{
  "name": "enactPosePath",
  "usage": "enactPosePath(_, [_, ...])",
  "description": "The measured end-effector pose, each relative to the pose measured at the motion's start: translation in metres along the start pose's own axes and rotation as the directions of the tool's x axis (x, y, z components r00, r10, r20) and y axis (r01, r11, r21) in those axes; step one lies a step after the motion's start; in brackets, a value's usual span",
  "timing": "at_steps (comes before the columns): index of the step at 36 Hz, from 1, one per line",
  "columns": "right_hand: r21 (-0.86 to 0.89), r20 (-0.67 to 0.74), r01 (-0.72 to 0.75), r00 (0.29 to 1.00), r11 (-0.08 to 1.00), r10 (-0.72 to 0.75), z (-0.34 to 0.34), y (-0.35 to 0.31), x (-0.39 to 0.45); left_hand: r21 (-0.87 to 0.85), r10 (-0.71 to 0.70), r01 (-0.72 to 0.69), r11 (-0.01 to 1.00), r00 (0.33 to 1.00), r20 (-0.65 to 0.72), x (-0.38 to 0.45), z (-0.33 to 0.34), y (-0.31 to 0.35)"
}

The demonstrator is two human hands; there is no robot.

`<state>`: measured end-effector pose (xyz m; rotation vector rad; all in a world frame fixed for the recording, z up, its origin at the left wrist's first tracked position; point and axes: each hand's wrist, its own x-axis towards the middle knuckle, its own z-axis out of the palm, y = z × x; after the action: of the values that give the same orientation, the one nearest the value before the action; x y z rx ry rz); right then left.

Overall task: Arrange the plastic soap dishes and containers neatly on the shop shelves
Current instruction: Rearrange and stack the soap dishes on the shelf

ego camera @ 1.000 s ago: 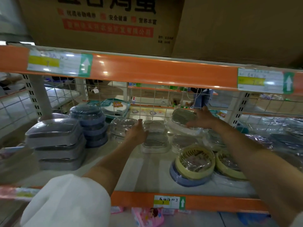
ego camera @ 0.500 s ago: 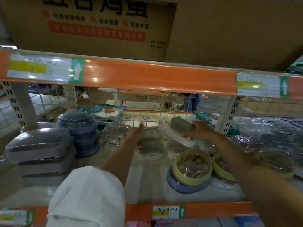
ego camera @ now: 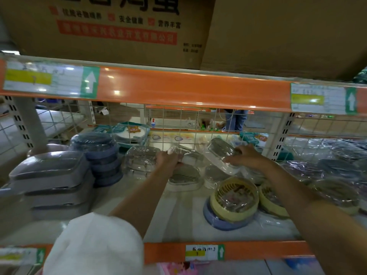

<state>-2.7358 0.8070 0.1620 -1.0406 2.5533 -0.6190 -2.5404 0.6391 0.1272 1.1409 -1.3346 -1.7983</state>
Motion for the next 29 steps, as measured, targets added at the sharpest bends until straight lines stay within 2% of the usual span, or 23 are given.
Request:
enactPosePath(4, [0.092,0.036,0.037,0.999,0.995,-0.041,0.002,-0.01,0.002,0.017,0.028,-0.029,0.999,0.999,0.043,-0.009,-0.011,-0.013])
enactPosePath(10, [0.089,0.056,0.219,0.973,0.972,-0.224,0.017,-0.046,-0.002,0.355,0.072,-0.087,0.931,0.996,0.055,-0.023,-0.026,-0.034])
enactPosePath(14, [-0.06,0.114,0.28,0.956,0.958,-0.272,0.036,-0.069,-0.005,0.572,0.115,-0.133,0.809,0.991,0.068,-0.03,-0.031,-0.032])
enactPosePath(17, [-0.06,0.112,0.309,0.947,0.949,-0.301,0.045,-0.078,-0.002,0.65,0.107,-0.126,0.75,0.992,0.068,-0.033,-0.034,-0.032])
enactPosePath(21, [-0.084,0.101,0.355,0.933,0.931,-0.347,0.044,-0.083,0.001,0.668,0.089,-0.11,0.736,0.994,0.065,-0.031,-0.034,-0.036])
enactPosePath(27, [-0.109,0.08,0.378,0.925,0.919,-0.371,0.053,-0.08,0.005,0.813,0.244,-0.208,0.544,0.966,0.084,-0.034,-0.026,-0.037])
enactPosePath(29, [-0.086,0.068,0.383,0.923,0.92,-0.378,0.048,-0.077,0.004,0.825,0.282,-0.239,0.511,0.954,0.102,-0.035,-0.024,-0.035])
